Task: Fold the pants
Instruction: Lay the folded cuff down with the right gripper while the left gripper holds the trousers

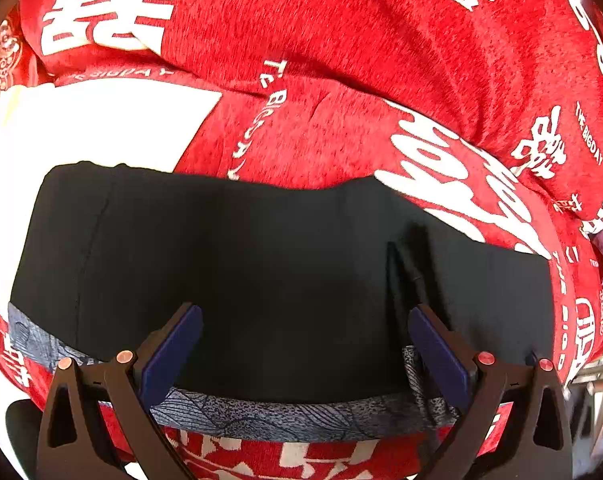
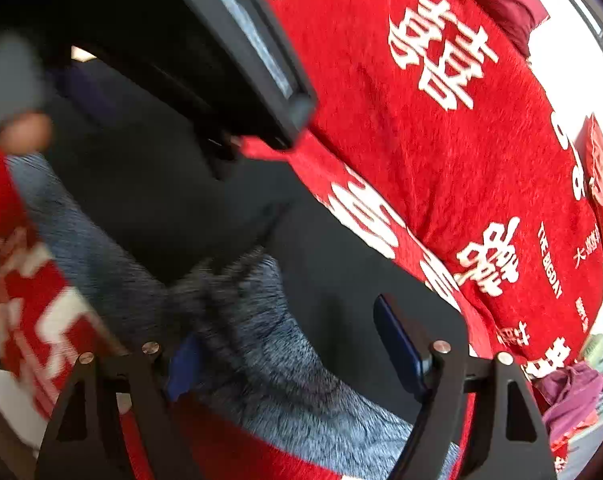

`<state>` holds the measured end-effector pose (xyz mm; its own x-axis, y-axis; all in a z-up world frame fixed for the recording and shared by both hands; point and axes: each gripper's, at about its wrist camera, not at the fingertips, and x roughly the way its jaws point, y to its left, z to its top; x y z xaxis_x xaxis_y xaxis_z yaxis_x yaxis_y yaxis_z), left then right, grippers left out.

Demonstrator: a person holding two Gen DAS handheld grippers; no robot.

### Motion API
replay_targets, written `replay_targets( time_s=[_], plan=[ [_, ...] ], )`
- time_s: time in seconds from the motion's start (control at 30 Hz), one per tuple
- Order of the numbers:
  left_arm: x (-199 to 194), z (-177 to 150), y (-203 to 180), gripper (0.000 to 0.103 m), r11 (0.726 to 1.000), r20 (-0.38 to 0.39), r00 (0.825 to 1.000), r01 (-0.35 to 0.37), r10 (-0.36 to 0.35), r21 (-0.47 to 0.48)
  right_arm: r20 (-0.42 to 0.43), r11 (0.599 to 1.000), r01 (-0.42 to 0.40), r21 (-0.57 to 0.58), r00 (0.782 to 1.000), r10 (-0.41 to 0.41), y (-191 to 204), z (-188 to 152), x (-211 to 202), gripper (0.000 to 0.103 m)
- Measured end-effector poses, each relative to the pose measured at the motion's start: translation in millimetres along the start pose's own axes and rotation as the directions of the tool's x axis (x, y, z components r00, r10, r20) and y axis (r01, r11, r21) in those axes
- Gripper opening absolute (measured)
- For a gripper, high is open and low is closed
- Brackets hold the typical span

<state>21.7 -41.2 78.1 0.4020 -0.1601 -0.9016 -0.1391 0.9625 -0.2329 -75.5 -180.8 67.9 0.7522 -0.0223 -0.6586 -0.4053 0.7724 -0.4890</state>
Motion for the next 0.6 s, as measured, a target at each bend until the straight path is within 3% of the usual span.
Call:
replay_targets(
  time_s=[0.07,0.13,0.23,0.3,0.4,0.47,0.53,0.6],
  plan=[
    [-8,2,-7,0.103,1.0,0.001,1.0,0.019,-0.019,0.015,0.029,0.999,-0.023,0.036,0.999,0.022,-9,-3,-19,0.083],
    [-15,1,-22,0.103,0.998,0.007,0.999,0.041,-0.041,0.045,0.067,0.985,-0.086,0.152,0.995,0.076,-38,-15,-43,0.083],
    [-20,-11,-64,0.103,0.985,-0.013,0.995,0.098,-0.097,0.139,0.105,0.918,-0.167,0.361,0.985,0.138,-92,-47,-60,0.083],
    [-18,-24,-97,0.103,0.963,-0.037,0.989,0.147,-0.142,0.226,0.106,0.883,-0.176,0.436,0.984,0.144,-116,-76,-61,0.083],
    [1,-40,-129,0.103,0.937,-0.1,0.98,0.193,-0.171,0.29,0.054,0.869,-0.18,0.461,0.983,0.175,-130,-116,-53,0.083],
    [20,-45,-138,0.103,0.935,-0.128,0.983,0.169,-0.135,0.311,0.072,0.836,-0.232,0.497,0.971,0.227,-135,-129,-52,0.083],
    [46,-48,-135,0.103,0.945,-0.168,0.983,0.124,-0.076,0.302,0.13,0.774,-0.313,0.55,0.948,0.292,-142,-136,-49,0.084],
    [48,-51,-135,0.103,0.938,-0.13,0.99,0.094,-0.053,0.333,0.171,0.699,-0.4,0.593,0.911,0.376,-146,-142,-37,0.084]
  ],
)
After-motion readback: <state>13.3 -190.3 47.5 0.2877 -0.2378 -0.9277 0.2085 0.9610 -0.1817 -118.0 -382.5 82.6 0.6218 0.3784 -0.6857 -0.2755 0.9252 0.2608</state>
